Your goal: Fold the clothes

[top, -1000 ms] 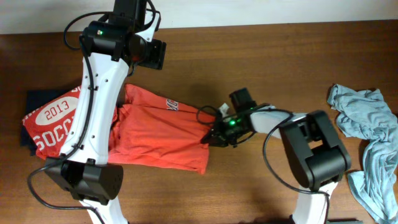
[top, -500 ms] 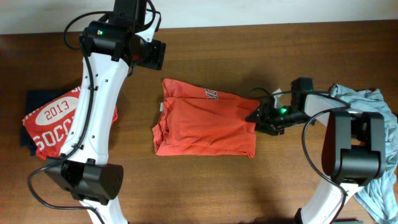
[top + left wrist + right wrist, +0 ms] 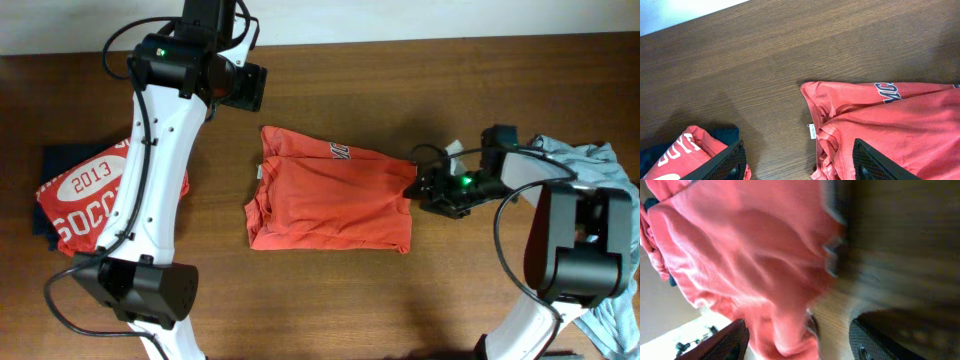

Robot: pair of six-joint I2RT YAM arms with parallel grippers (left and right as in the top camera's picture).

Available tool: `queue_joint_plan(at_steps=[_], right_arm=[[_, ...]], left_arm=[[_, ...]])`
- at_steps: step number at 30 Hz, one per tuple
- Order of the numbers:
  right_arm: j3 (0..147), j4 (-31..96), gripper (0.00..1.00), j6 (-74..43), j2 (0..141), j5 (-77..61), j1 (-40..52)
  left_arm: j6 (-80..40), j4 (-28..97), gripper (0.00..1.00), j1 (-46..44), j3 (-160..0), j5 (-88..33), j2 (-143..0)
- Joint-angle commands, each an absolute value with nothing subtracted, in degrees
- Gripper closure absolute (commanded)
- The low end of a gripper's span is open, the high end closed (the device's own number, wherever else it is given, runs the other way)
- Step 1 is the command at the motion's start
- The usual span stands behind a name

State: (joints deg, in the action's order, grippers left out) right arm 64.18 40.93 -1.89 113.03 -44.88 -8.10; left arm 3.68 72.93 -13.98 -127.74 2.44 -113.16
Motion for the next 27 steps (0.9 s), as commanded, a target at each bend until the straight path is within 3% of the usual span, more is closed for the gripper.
queue_joint_plan(at_steps=[1, 4, 6, 8, 10, 14, 20, 27], right_arm=[[60.5, 37.1, 0.3, -6.9, 115.9, -36.8, -2.5], [60.2, 34.7, 0.3, -11.1, 115.9, -36.8, 0.3], [60.2, 33.6, 0.36, -13.1, 115.9, -36.8, 1.1], [60.2, 33.1, 0.5, -14.6, 115.9, -36.3, 1.1], [60.2, 33.2, 0.75, -16.0, 115.9, -34.9, 0.4], [60.4, 33.4, 0.91, -15.0, 115.7, -34.6, -1.5], [66.5, 44.4, 0.96, -12.3, 113.0, -23.6, -6.6], [87.8, 65.6, 0.96, -9.1, 108.7, -2.5, -12.5]], left_arm=[[4.8, 72.7, 0.32, -13.8, -128.8, 3.0, -113.4], [4.8, 73.0, 0.32, -13.8, -128.8, 3.0, -113.4], [4.8, 73.4, 0.32, -13.8, -128.8, 3.0, -113.4], [4.8, 73.8, 0.32, -13.8, -128.8, 3.0, -113.4], [4.8, 74.1, 0.32, -13.8, -128.8, 3.0, -113.4], [4.8, 74.2, 0.32, -13.8, -128.8, 3.0, -113.4], [4.8, 74.2, 0.32, -13.8, -129.2, 5.5, -112.4], [4.8, 73.8, 0.29, -13.8, -129.9, 5.5, -111.0]])
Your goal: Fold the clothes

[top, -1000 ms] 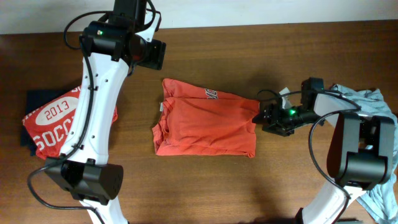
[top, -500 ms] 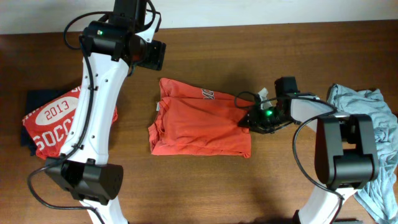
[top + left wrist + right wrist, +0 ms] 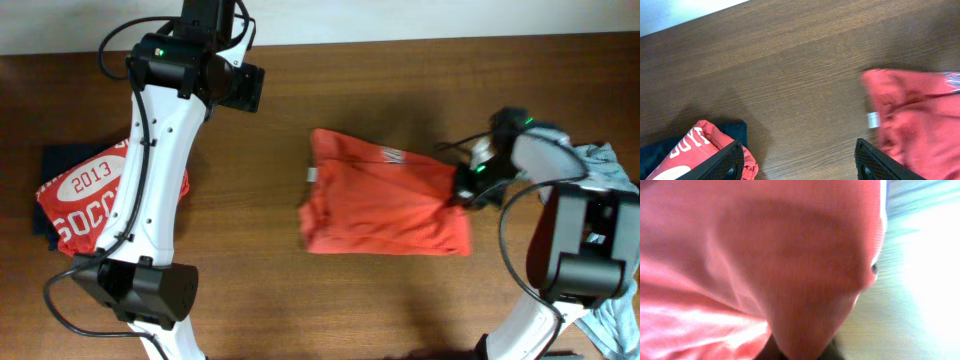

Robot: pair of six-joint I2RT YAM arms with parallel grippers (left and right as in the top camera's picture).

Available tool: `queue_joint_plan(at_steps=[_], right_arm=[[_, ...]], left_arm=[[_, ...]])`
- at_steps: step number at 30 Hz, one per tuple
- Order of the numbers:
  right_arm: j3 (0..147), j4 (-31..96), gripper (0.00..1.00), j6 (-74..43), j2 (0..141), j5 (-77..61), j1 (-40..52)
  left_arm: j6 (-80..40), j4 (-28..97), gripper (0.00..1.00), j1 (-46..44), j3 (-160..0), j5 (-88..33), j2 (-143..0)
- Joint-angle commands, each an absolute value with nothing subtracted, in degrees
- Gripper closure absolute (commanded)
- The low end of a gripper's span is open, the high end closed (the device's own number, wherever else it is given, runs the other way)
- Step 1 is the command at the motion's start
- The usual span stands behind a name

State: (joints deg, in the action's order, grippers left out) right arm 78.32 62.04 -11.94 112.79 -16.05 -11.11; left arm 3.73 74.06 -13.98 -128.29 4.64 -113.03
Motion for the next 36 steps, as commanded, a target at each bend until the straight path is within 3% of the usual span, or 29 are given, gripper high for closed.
queue_joint_plan(at_steps=[1, 11, 17, 26, 27, 29, 30, 36], right_arm=[[90.6, 67.3, 0.95, -8.2, 108.7, -1.8, -12.5], [105.3, 77.0, 0.93, -4.7, 108.7, 1.4, -7.4], [105.6, 78.9, 0.92, -5.0, 109.2, 1.4, 3.0], [105.4, 75.7, 0.88, -14.5, 115.4, 6.4, 19.4], [105.4, 75.5, 0.59, -14.8, 117.0, 6.9, 20.6], [105.4, 75.4, 0.25, -15.6, 119.1, 8.7, 21.8], [105.4, 75.2, 0.21, -15.6, 120.2, 9.8, 22.2], [105.4, 76.7, 0.19, -15.4, 119.6, 10.6, 22.4]], left_arm=[[4.8, 73.8, 0.29, -13.8, -130.0, 5.4, -111.0], [4.8, 73.7, 0.28, -13.8, -130.0, 5.5, -111.0], [4.8, 73.6, 0.28, -13.8, -130.0, 5.5, -111.0], [4.8, 74.0, 0.28, -13.8, -130.0, 5.5, -111.0], [4.8, 74.1, 0.28, -13.8, -130.0, 5.5, -111.0], [4.8, 74.4, 0.28, -13.8, -130.0, 5.5, -111.0], [4.8, 74.5, 0.28, -13.8, -130.0, 5.5, -111.0], [4.8, 75.1, 0.28, -13.8, -130.0, 5.5, -111.0]])
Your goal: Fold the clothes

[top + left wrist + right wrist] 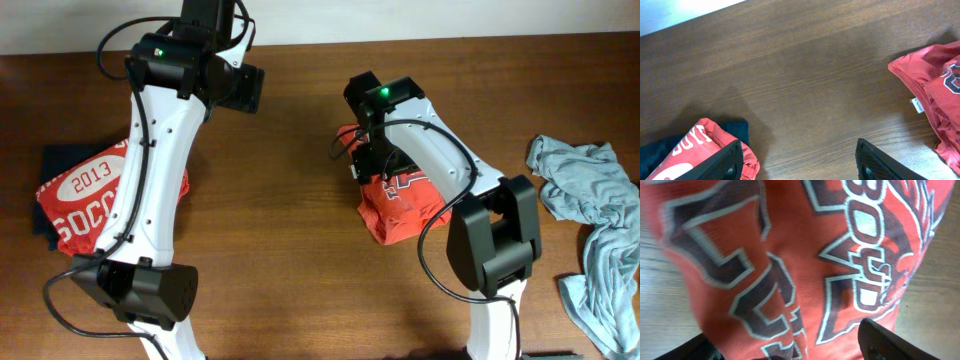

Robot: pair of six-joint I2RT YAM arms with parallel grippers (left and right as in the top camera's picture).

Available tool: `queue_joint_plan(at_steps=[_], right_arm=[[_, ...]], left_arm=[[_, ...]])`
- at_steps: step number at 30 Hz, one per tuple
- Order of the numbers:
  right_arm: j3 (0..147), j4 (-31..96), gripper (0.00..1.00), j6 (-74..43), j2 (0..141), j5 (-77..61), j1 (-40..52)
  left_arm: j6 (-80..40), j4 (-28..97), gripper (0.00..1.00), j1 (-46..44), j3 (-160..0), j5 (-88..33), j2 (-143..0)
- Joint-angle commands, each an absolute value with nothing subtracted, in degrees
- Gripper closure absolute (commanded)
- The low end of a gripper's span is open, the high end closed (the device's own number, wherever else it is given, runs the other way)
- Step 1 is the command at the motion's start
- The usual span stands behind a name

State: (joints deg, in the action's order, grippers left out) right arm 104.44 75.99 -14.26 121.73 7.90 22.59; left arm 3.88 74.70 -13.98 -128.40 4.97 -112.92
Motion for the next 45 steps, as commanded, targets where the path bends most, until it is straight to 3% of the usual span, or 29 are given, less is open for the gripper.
queue_joint_plan(at_steps=[1, 7, 9, 14, 17, 20, 25, 26, 30, 34, 38, 45], right_arm=[[105.4, 76.9, 0.19, -15.3, 118.8, 10.6, 22.4], [105.5, 77.2, 0.16, -15.1, 113.7, 7.6, 21.1], [105.5, 77.2, 0.19, -12.8, 112.6, 2.8, 20.3], [105.5, 76.7, 0.17, -2.0, 110.5, -14.2, 18.6], [105.4, 77.2, 0.18, -2.5, 109.9, -14.5, 17.9], [105.4, 79.3, 0.25, -6.2, 110.0, -11.6, 15.9], [103.9, 81.7, 0.64, -6.9, 110.0, -11.3, 12.4], [102.8, 81.7, 0.66, -6.9, 110.0, -11.4, 11.9], [97.1, 80.6, 0.7, -7.0, 110.0, -11.4, 11.2], [88.6, 73.7, 0.75, -9.5, 110.0, -14.9, 11.2], [80.7, 64.9, 0.8, -12.6, 110.0, -23.4, 11.2], [71.1, 55.4, 0.8, -17.3, 110.0, -23.5, 11.2]], left_arm=[[4.8, 75.1, 0.28, -13.8, -130.0, 5.5, -111.0], [4.8, 74.8, 0.28, -13.8, -130.0, 5.5, -111.0], [4.8, 74.3, 0.25, -13.8, -130.0, 5.4, -111.0], [4.8, 72.9, 0.22, -13.8, -130.0, 5.4, -111.0], [4.8, 72.2, 0.19, -13.8, -130.0, 5.2, -111.0], [4.8, 71.9, 0.2, -13.8, -129.9, 0.6, -111.1], [9.5, 70.6, 0.5, -14.4, -129.8, -11.9, -113.6], [10.9, 70.2, 0.58, -14.9, -129.8, -14.7, -114.8], [15.7, 68.7, 0.74, -17.3, -129.8, -25.4, -120.3], [21.3, 67.7, 0.78, -20.8, -129.8, -33.7, -127.4], [21.8, 66.5, 0.79, -23.8, -129.8, -33.9, -133.8], [21.7, 63.8, 0.81, -26.5, -129.8, -33.8, -143.1]])
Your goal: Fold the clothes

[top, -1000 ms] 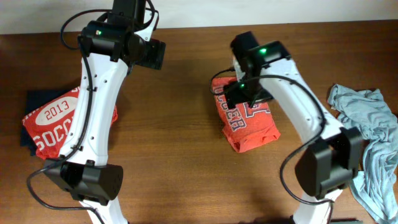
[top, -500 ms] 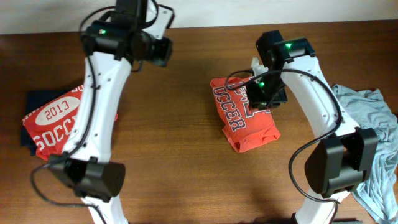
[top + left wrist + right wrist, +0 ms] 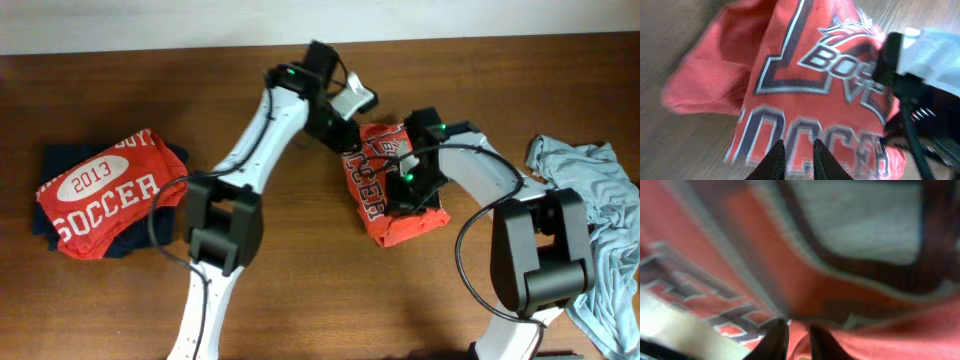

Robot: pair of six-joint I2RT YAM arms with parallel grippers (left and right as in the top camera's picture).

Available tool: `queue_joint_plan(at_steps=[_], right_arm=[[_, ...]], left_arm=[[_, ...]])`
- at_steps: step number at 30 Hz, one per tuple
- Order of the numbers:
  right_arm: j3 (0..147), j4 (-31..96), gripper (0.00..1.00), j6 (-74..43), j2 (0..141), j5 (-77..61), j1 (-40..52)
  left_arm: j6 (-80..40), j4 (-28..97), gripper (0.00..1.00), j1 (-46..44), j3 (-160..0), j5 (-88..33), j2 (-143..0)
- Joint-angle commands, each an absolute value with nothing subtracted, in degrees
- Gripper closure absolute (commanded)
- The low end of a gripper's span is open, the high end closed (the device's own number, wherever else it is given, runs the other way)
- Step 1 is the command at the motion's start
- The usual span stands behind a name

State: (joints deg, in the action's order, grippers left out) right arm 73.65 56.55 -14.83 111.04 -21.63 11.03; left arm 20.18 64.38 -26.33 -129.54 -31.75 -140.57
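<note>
The red shirt (image 3: 388,200) with a dark soccer print lies folded into a small packet right of the table's middle. My left gripper (image 3: 345,138) reaches over its upper left edge; in the left wrist view this gripper (image 3: 796,159) is shut, fingertips just over the printed cloth (image 3: 810,105). My right gripper (image 3: 405,188) rests on the packet's middle. Its wrist view shows the right gripper (image 3: 796,332) shut, tips against blurred red cloth (image 3: 840,295). Whether any cloth is pinched cannot be told.
A folded red "2013 SOCCER" shirt (image 3: 100,190) lies on a navy garment at the far left. A crumpled light blue garment (image 3: 590,190) lies at the right edge. Bare brown table (image 3: 300,290) runs along the front. The right arm (image 3: 910,90) shows in the left wrist view.
My left arm has come from the back left over to the shirt and its gripper has shut. My right gripper, open over the packet's upper left before, is now shut on its middle.
The shirt lay spread mid-table with my right gripper holding its right edge. It was then shifted to the right. By the last earlier moment it lay folded into a small packet, right gripper open. Now both grippers are shut at the packet.
</note>
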Motion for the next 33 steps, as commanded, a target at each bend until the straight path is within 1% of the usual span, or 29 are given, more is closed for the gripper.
queue_joint_plan(at_steps=[1, 5, 8, 10, 12, 15, 16, 17, 18, 20, 21, 23, 25, 27, 28, 30, 31, 33], right_arm=[[70.5, 55.2, 0.8, -17.3, 110.0, -23.5, 11.2], [69.5, 55.5, 0.81, -17.2, 110.0, -23.2, 11.2], [69.5, 55.5, 0.81, -16.9, 110.0, -22.5, 11.2], [69.5, 56.0, 0.81, -16.4, 110.0, -22.2, 11.2], [69.5, 56.9, 0.81, -16.3, 110.0, -21.8, 11.2], [69.5, 58.2, 0.84, -13.8, 110.0, -21.8, 11.2], [69.5, 58.8, 0.84, -11.7, 109.7, -21.8, 11.2], [69.6, 59.2, 0.84, -10.3, 109.4, -21.8, 11.2], [69.6, 59.4, 0.83, -9.4, 108.7, -21.8, 11.2], [69.6, 59.6, 0.78, -8.1, 106.6, -21.8, 11.2], [69.6, 59.5, 0.75, -7.7, 104.7, -21.8, 11.2], [69.9, 58.5, 0.67, -7.5, 101.2, -21.9, 11.2], [70.5, 56.9, 0.64, -7.6, 96.9, -21.9, 11.2], [71.0, 54.6, 0.64, -9.3, 92.6, -21.7, 11.2], [71.0, 53.4, 0.66, -12.0, 91.0, -20.6, 11.0], [71.0, 51.8, 0.77, -20.5, 88.4, -16.0, 10.3], [71.0, 51.4, 0.79, -24.2, 87.8, -13.6, 9.8], [71.0, 50.3, 0.8, -28.7, 87.7, -10.4, 8.0]], left_arm=[[21.5, 63.6, 0.81, -26.6, -129.8, -33.6, -144.0], [20.0, 61.5, 0.8, -26.5, -129.8, -32.0, -146.3], [17.6, 58.6, 0.8, -26.2, -129.8, -28.0, -146.5], [16.9, 57.0, 0.75, -25.7, -131.3, -25.4, -146.5], [15.6, 57.1, 0.74, -24.8, -134.8, -22.2, -146.5], [13.8, 59.6, 0.65, -22.9, -143.5, -19.9, -146.5], [13.2, 61.5, 0.59, -21.7, -148.7, -19.9, -146.5], [12.8, 63.0, 0.56, -21.1, -152.0, -20.1, -146.5], [12.8, 64.6, 0.53, -20.5, -155.3, -20.6, -146.5], [12.8, 67.0, 0.48, -19.7, -159.7, -22.4, -146.5], [12.9, 68.4, 0.45, -19.4, -161.6, -23.5, -146.5], [12.9, 70.7, 0.43, -19.2, -163.2, -24.5, -146.5], [13.8, 73.3, 0.42, -19.3, -163.4, -24.4, -146.5], [15.2, 75.6, 0.42, -19.3, -163.4, -24.3, -146.5], [15.3, 75.9, 0.42, -19.3, -163.3, -24.2, -146.6], [15.6, 75.8, 0.43, -19.4, -163.2, -24.2, -146.9], [16.0, 75.8, 0.43, -19.6, -163.2, -24.2, -147.1], [16.2, 76.4, 0.51, -19.9, -163.2, -24.2, -147.3]])
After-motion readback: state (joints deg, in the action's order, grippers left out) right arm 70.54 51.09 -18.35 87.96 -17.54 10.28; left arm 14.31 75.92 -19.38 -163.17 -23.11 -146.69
